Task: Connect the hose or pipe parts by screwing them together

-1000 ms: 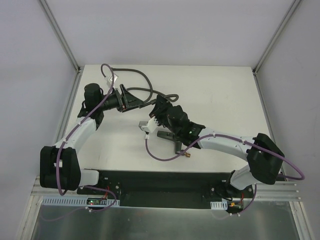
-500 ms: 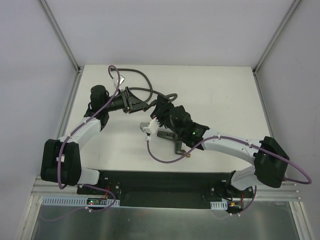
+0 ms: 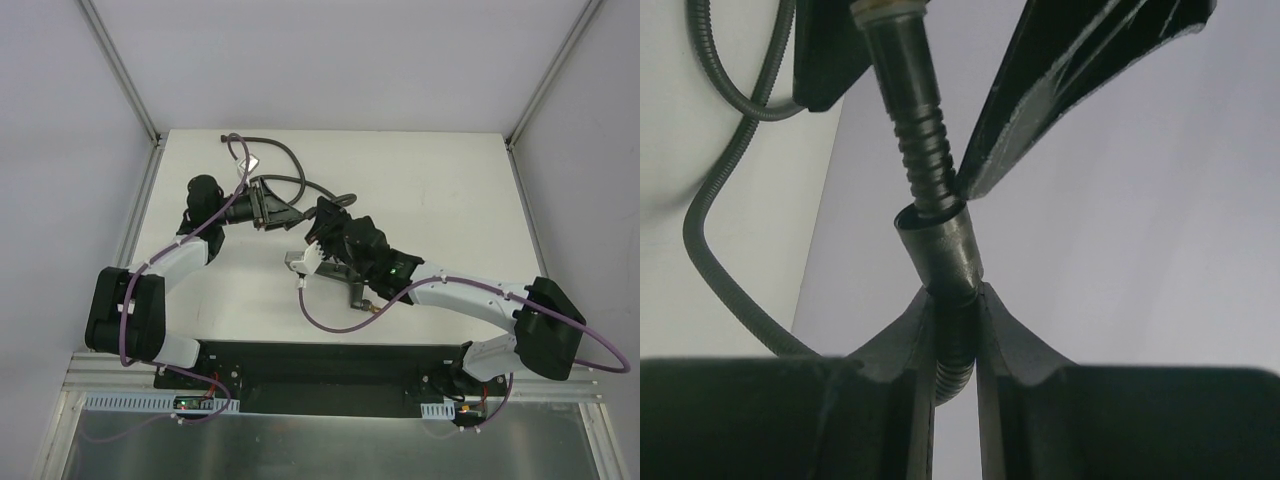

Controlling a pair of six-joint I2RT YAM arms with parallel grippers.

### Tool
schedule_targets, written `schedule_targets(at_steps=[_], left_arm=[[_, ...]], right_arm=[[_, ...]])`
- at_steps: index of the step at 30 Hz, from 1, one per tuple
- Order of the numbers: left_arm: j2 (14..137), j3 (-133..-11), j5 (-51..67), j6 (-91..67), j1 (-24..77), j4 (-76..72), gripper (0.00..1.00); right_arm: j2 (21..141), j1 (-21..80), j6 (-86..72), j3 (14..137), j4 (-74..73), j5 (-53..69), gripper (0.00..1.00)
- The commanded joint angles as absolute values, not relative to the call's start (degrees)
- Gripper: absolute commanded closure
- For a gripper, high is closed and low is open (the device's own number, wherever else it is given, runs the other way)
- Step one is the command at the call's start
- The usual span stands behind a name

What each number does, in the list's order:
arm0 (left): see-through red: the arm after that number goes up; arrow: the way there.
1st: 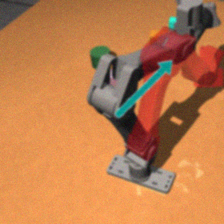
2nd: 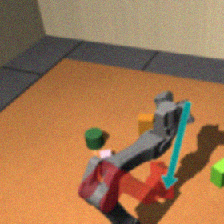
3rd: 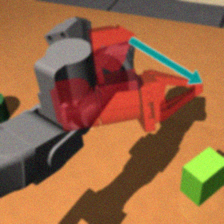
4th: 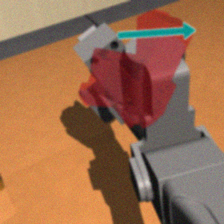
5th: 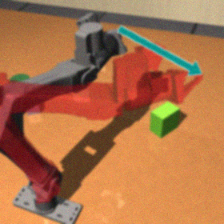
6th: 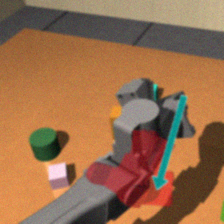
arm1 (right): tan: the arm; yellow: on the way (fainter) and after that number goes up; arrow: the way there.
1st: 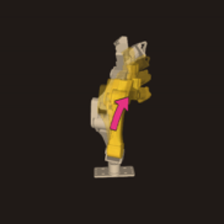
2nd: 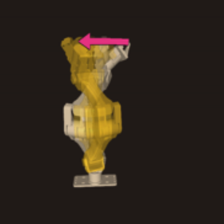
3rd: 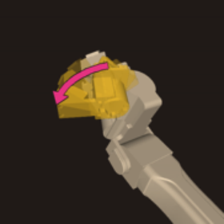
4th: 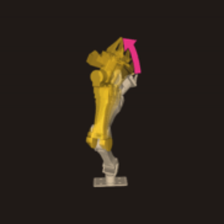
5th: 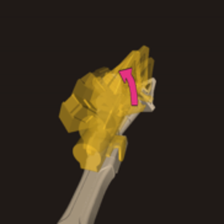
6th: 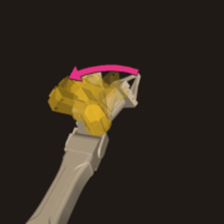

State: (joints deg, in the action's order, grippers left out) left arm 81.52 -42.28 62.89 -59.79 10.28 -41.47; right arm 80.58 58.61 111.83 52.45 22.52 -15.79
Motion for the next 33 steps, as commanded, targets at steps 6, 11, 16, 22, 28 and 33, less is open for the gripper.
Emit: schedule_targets(at_steps=[6, 11, 16, 22, 28, 33], left_arm=[[83.7, -42.4, 67.3, -64.3, 12.9, -53.4, 0.35], [84.6, -41.2, 66.9, -65.1, 12.9, -54.1, 0.58], [81.4, -42.0, 58.8, -55.1, 12.9, -33.0, 0.46], [72.6, -45.4, 45.9, -44.6, 12.6, -10.1, 0.35], [70.8, -45.3, 43.9, -48.4, 7.1, -6.7, 0.33], [67.5, -44.9, 45.3, -46.6, 4.5, -6.4, 0.29]], right_arm=[[77.2, 58.5, 108.3, 52.5, 26.3, -13.1, 0.88], [76.6, 57.6, 108.7, 51.5, 28.1, -12.8, 0.88], [74.4, 56.2, 108.5, 52.1, 27.5, -10.9, 0.88], [73.6, 55.4, 117.2, 50.6, 25.2, -11.0, 0.91], [75.1, 54.8, 127.5, 52.1, 21.9, -14.6, 0.92], [78.5, 56.6, 135.3, 52.8, 20.5, -18.1, 0.93]])
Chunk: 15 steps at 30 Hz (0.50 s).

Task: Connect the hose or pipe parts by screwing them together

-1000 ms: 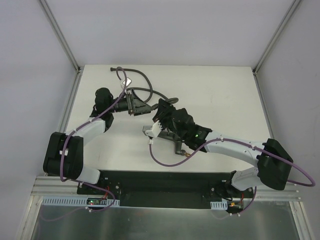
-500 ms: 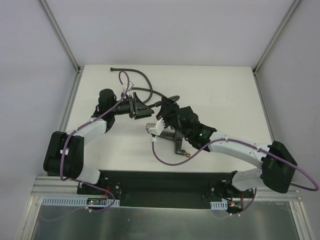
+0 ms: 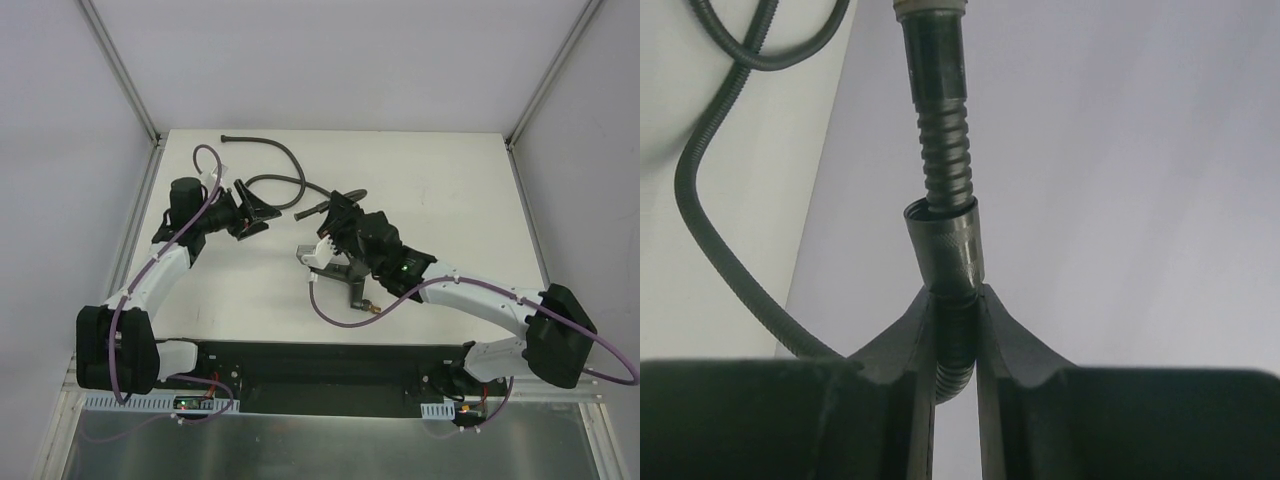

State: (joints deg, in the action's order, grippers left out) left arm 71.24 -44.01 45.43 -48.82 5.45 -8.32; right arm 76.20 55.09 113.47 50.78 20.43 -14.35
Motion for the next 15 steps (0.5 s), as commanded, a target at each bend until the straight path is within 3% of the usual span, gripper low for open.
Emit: schedule_targets(at_steps=[1, 4, 15], left_arm=[[66.9, -45.7, 46.0, -44.8, 4.5, -6.5, 0.28], [66.2, -47.3, 50.2, -40.6, 4.6, -8.0, 0.22], [72.2, -51.5, 64.9, -33.9, 6.8, -8.6, 0.25]], right_arm=[[79.0, 57.1, 136.1, 52.8, 20.6, -18.8, 0.93], [81.0, 58.8, 136.8, 52.6, 24.0, -18.9, 0.93], [81.9, 61.8, 134.0, 52.6, 27.1, -17.8, 0.92]])
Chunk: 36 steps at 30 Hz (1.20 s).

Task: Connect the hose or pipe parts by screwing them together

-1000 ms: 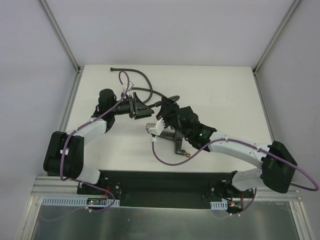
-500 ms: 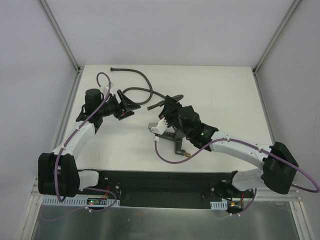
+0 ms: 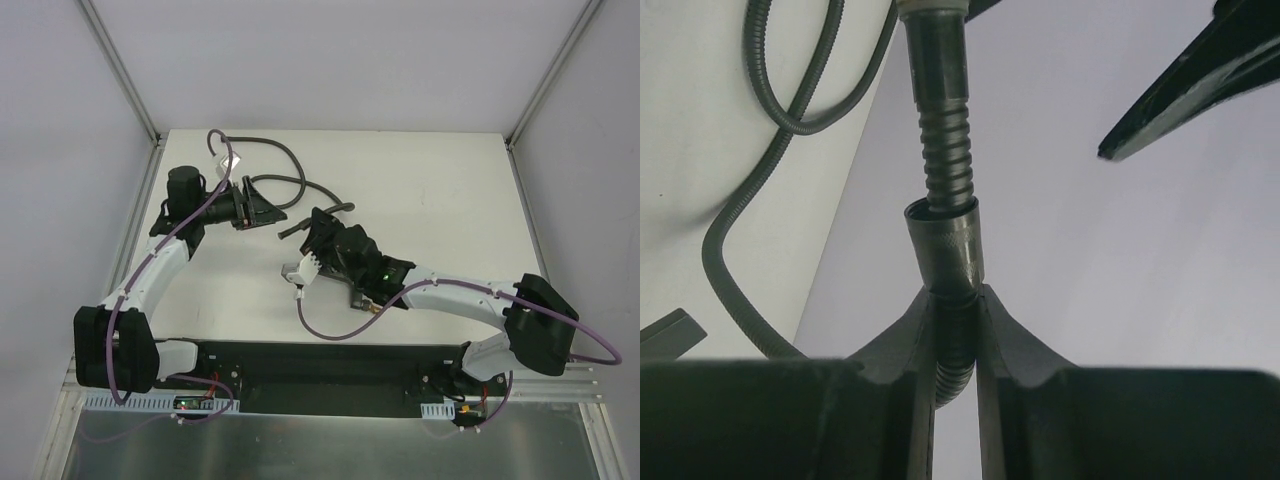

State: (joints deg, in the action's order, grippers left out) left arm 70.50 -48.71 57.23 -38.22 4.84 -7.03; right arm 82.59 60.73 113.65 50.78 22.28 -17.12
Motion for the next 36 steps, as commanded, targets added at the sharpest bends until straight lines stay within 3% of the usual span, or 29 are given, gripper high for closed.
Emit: schedule_targets(at_steps=[1, 12, 15, 16, 20, 23, 26, 32, 33, 34, 36], left_arm=[[72.4, -51.6, 65.4, -33.2, 7.3, -8.6, 0.25], [76.1, -50.5, 65.9, -33.2, 10.1, -8.6, 0.32], [76.3, -50.4, 65.6, -32.9, 11.0, -8.6, 0.45], [76.5, -50.6, 65.7, -32.7, 11.5, -8.6, 0.56], [77.2, -51.0, 65.6, -32.9, 11.6, -8.6, 0.81], [77.0, -51.1, 64.6, -32.7, 11.6, -8.3, 0.94], [76.9, -51.2, 62.9, -32.3, 11.5, -7.5, 1.00], [77.3, -51.9, 56.8, -32.4, 10.7, -4.0, 1.00], [77.4, -52.3, 56.5, -32.8, 10.5, -3.9, 0.91], [77.4, -52.7, 56.7, -33.5, 10.2, -3.8, 0.66], [76.7, -53.2, 57.0, -33.8, 9.4, -3.8, 0.51]], right_arm=[[81.8, 62.0, 133.9, 52.6, 27.2, -17.7, 0.92], [81.4, 62.4, 127.9, 52.4, 29.8, -15.6, 0.91], [81.7, 62.3, 126.9, 52.4, 30.6, -15.4, 0.90], [81.8, 62.3, 126.6, 52.5, 30.8, -15.2, 0.89], [82.0, 62.1, 125.1, 52.3, 32.1, -14.9, 0.89], [81.7, 61.9, 124.6, 51.8, 33.3, -14.6, 0.88], [81.4, 61.7, 125.3, 50.9, 33.9, -14.5, 0.88], [82.1, 61.0, 132.0, 49.0, 37.2, -15.0, 0.92], [82.2, 60.9, 133.4, 49.1, 37.3, -15.2, 0.92], [82.3, 61.0, 134.1, 49.1, 37.4, -15.3, 0.93], [82.4, 60.9, 136.3, 49.0, 38.3, -15.5, 0.95]])
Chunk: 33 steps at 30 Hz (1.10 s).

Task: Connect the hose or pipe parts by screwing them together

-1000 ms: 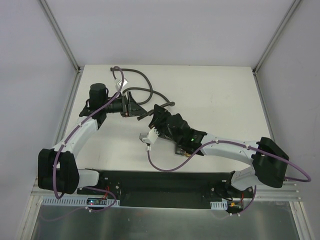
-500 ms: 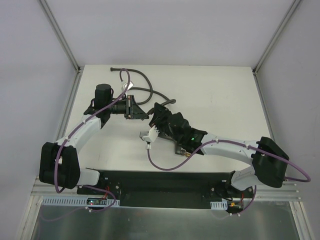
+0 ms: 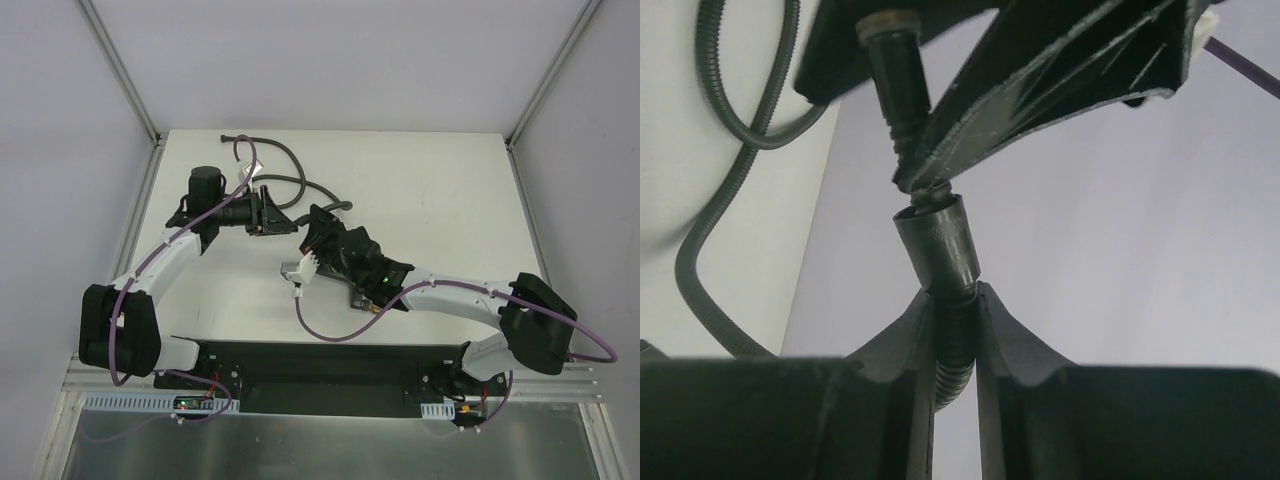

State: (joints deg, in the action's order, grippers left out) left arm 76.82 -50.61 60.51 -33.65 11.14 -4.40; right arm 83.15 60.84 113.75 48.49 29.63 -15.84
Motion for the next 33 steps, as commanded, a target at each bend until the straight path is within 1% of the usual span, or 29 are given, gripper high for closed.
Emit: schedule_targets(at_steps=[1, 3, 5, 8, 13, 16, 26, 28, 29, 33], left_arm=[[76.2, -53.4, 57.3, -34.1, 8.1, -3.8, 0.39], [74.8, -54.1, 57.6, -34.1, 6.6, -3.8, 0.34], [74.4, -55.6, 60.2, -33.9, 4.3, -3.8, 0.30], [74.9, -58.3, 64.5, -32.5, 3.9, -3.8, 0.27], [76.2, -61.6, 68.7, -31.6, 5.5, -4.0, 0.26], [76.2, -62.6, 70.6, -29.2, 8.4, -4.0, 0.26], [78.7, -62.1, 71.7, -28.3, 11.0, -4.7, 0.30], [79.1, -62.4, 71.7, -28.6, 11.6, -5.0, 0.32], [79.4, -62.5, 71.8, -28.7, 11.8, -5.1, 0.35], [79.9, -62.3, 72.1, -29.1, 12.4, -5.4, 0.41]], right_arm=[[82.4, 60.9, 137.0, 49.0, 38.4, -15.5, 0.95], [82.6, 61.0, 138.2, 48.9, 38.7, -15.4, 0.95], [82.6, 61.0, 139.5, 48.9, 39.7, -15.1, 0.95], [82.8, 61.1, 141.3, 49.0, 41.0, -15.1, 0.95], [82.8, 61.4, 141.4, 49.5, 41.3, -15.1, 0.95], [82.7, 61.8, 141.3, 49.1, 41.7, -15.1, 0.95], [82.2, 62.8, 140.5, 49.0, 42.1, -15.1, 0.95], [82.3, 62.8, 140.4, 49.1, 42.3, -15.1, 0.95], [82.3, 62.9, 140.2, 49.3, 42.4, -15.2, 0.95], [82.4, 62.9, 140.0, 49.7, 42.4, -15.2, 0.95]])
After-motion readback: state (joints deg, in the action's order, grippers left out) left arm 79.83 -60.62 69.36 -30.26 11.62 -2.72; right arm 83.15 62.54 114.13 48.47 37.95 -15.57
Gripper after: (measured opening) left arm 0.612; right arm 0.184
